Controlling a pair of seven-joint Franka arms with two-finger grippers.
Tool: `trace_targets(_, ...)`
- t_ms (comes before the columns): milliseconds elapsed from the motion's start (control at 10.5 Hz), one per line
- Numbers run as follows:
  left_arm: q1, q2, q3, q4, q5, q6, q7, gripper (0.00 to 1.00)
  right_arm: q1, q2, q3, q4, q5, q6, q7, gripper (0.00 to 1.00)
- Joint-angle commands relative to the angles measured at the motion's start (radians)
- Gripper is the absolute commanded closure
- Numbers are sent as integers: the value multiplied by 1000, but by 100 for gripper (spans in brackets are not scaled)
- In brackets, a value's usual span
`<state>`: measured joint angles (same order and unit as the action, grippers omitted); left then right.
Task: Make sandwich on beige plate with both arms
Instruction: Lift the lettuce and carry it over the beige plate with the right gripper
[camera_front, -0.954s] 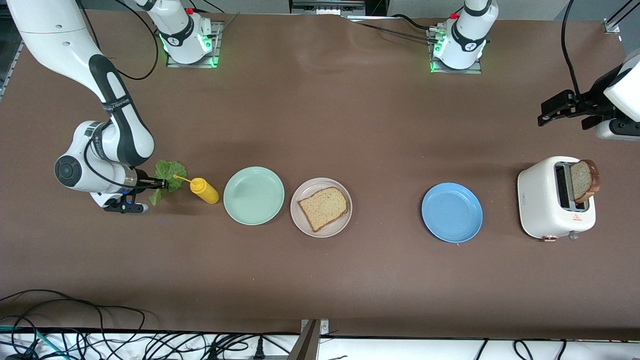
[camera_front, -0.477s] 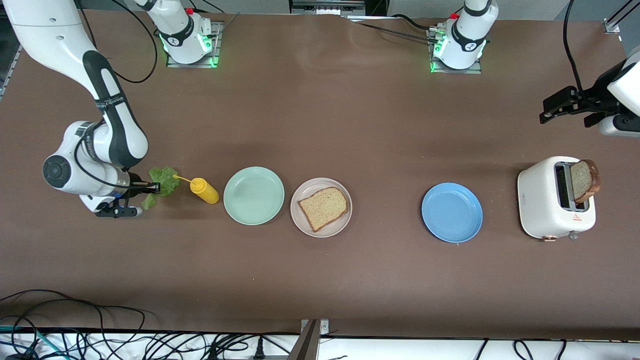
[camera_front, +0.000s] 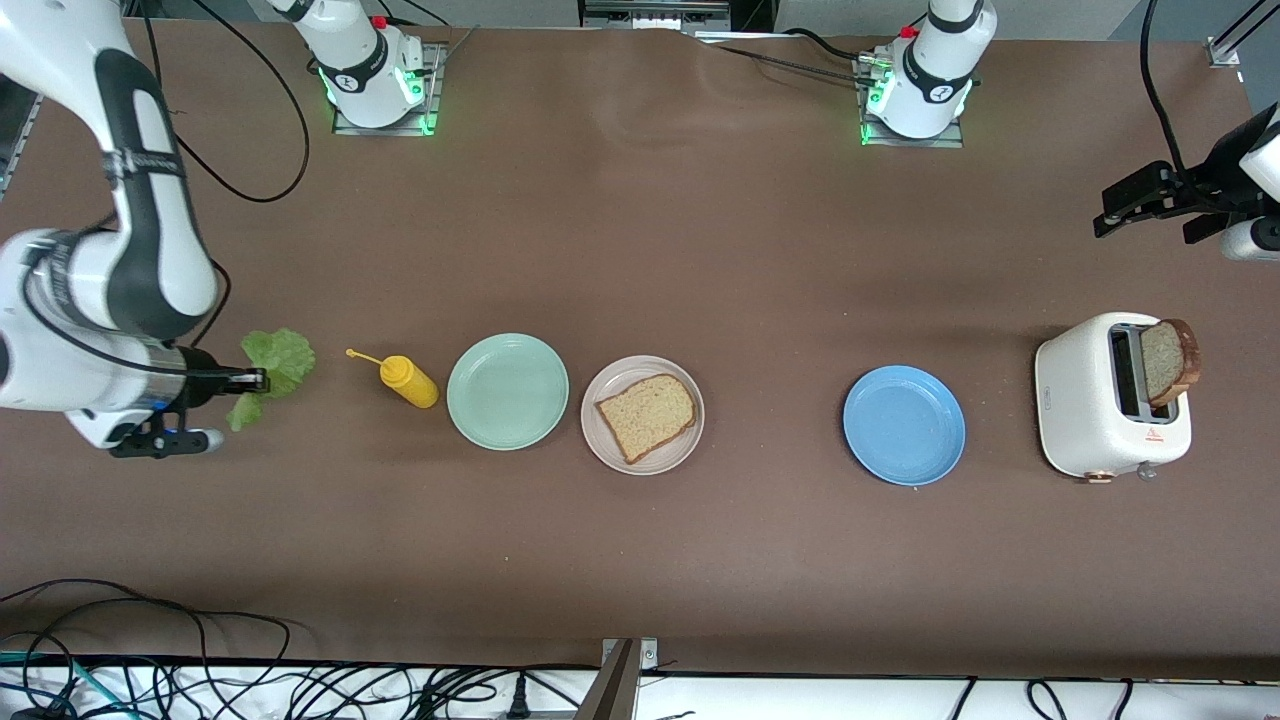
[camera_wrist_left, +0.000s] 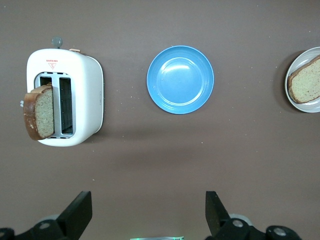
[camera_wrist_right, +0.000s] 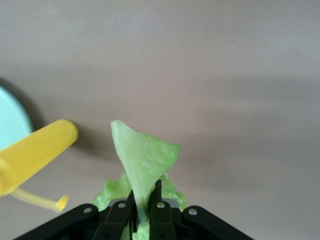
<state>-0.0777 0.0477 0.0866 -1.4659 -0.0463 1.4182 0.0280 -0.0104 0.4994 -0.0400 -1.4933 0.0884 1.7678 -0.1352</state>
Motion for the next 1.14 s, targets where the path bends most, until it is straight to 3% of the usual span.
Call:
trace_targets(0, 27, 6, -5, 16, -10, -19, -3, 0, 3, 1, 5, 119, 1, -164, 29, 100)
trace_targets(191, 29, 6, -4, 16, -7, -19, 6, 0, 19, -15, 61, 133, 4, -179, 128, 100)
trace_targets(477, 29, 6, -4, 16, -4, -19, 4, 0, 78, -13, 188, 151, 2, -165, 485, 100)
trace_targets(763, 29, 6, -4, 16, -4, -19, 3, 0, 212, 28, 206, 153, 5, -65, 832, 100)
trace_targets(1049, 29, 8, -4, 16, -4, -18, 4, 0, 309, 97, 207, 150, 10, 131, 1107, 100)
